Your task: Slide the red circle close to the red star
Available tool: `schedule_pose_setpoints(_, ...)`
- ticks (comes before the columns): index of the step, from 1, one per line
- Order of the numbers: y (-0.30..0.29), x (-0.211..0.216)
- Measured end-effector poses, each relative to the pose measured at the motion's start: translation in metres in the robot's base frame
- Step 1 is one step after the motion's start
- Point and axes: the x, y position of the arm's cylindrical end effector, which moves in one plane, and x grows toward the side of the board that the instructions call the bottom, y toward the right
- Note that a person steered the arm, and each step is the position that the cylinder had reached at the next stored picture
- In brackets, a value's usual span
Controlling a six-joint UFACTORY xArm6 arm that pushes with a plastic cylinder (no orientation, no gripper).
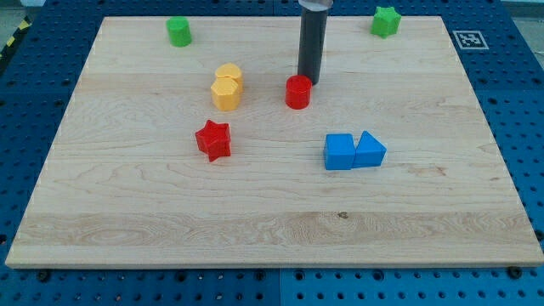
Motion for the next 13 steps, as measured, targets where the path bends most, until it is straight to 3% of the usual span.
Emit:
schedule_pose_setpoints(5, -0.014, 0.058)
schedule_pose_setpoints(11, -0.103, 0.063)
schedule_pose_setpoints(13, -0.109, 0.063)
